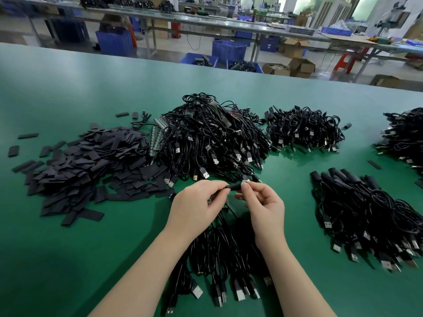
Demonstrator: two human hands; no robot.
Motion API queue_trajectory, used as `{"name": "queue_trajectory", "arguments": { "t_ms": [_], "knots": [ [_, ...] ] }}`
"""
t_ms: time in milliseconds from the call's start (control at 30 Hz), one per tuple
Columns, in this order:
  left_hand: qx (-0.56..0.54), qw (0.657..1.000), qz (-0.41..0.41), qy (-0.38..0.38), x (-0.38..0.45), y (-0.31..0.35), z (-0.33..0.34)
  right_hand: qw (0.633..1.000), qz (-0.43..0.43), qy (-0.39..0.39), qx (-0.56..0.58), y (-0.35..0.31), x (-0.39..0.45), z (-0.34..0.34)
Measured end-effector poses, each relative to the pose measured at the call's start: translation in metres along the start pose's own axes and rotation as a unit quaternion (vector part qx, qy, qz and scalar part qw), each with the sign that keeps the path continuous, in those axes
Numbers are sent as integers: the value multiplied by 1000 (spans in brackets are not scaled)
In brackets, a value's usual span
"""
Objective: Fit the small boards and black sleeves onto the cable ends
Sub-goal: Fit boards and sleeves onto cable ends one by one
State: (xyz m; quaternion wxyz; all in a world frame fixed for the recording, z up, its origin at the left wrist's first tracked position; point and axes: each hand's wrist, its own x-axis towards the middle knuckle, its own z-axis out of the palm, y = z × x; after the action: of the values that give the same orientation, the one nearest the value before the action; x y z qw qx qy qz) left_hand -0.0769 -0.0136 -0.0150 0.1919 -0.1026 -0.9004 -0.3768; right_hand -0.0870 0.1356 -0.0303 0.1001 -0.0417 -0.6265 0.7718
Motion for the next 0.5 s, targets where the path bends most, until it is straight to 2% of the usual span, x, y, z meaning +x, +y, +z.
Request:
{"name": "queue_trajectory", "arguments": {
  "t_ms": [133,267,400,500],
  "knots": [
    [0,1000,1,8,1,2,0,1000,-3,-6,5,0,1,-1],
    [-30,999,-14,0,2,-2,1,999,9,-50,16,1,0,-2],
    [-72,996,-25,-52,4,-8,2,993,39,-97,54,-3,2,-6],
    [-96,992,-28,-78,2,-10,4,993,44,-94,50,-3,4,-8]
  ]
}}
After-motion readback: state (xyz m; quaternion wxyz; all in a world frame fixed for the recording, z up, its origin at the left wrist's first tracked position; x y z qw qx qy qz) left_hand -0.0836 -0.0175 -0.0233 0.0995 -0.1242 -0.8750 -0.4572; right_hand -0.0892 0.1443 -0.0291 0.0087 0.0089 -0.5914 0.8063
